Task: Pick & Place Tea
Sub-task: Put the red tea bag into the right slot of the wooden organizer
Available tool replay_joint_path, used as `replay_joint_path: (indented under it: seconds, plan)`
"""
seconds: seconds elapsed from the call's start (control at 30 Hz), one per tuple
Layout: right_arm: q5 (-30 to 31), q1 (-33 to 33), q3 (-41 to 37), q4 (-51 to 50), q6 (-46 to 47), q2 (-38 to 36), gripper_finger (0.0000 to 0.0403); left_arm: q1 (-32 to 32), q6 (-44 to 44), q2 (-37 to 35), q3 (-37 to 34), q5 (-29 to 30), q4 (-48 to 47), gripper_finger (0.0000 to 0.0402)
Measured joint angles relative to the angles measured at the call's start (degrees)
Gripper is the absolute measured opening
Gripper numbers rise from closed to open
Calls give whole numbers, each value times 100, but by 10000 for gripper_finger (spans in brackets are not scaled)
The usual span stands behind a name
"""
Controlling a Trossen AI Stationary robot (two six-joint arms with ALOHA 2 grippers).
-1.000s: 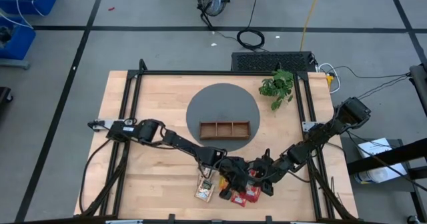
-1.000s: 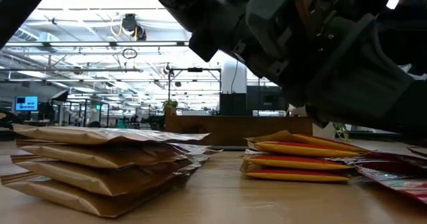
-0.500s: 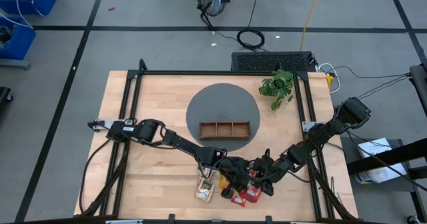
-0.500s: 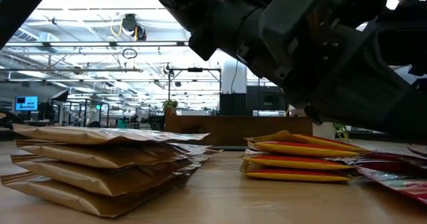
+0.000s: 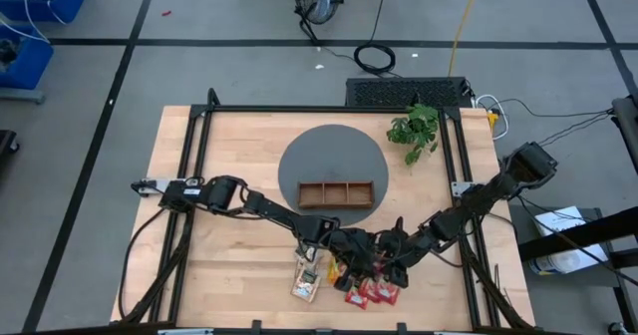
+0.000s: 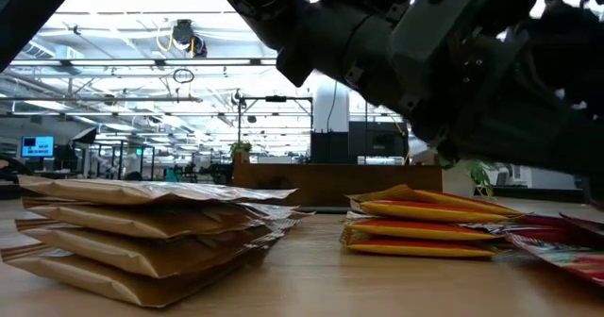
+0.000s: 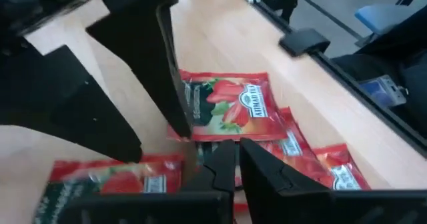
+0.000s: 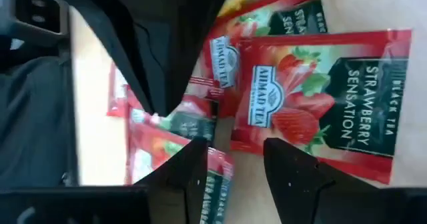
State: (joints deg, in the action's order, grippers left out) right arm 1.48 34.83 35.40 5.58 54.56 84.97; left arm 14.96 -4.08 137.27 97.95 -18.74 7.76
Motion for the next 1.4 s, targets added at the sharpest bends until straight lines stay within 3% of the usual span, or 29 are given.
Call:
replay_joint_path:
  seconds: [0.17,0.33,0.47,0.63,0.83,1.0,1.4]
  plan:
    - [-22,10,0,-41,-103,-470,132,111,-132,-36,2,-20,28,33]
    - [-351,359,0,-267,696,-825,132,336,-643,-39,2,-33,-69,15]
    - [134,716,0,-584,982,-844,132,448,-850,-39,2,248,-270,5]
    - [771,704,0,-91,320,-611,132,430,-807,-39,2,289,-320,27]
    - [736,444,2,483,-146,-58,132,585,-831,-39,344,291,-827,13]
    - [280,365,2,747,-137,397,132,671,-818,-50,435,283,-969,8]
    - [291,362,11,1076,-128,687,132,386,-243,126,446,205,-845,4]
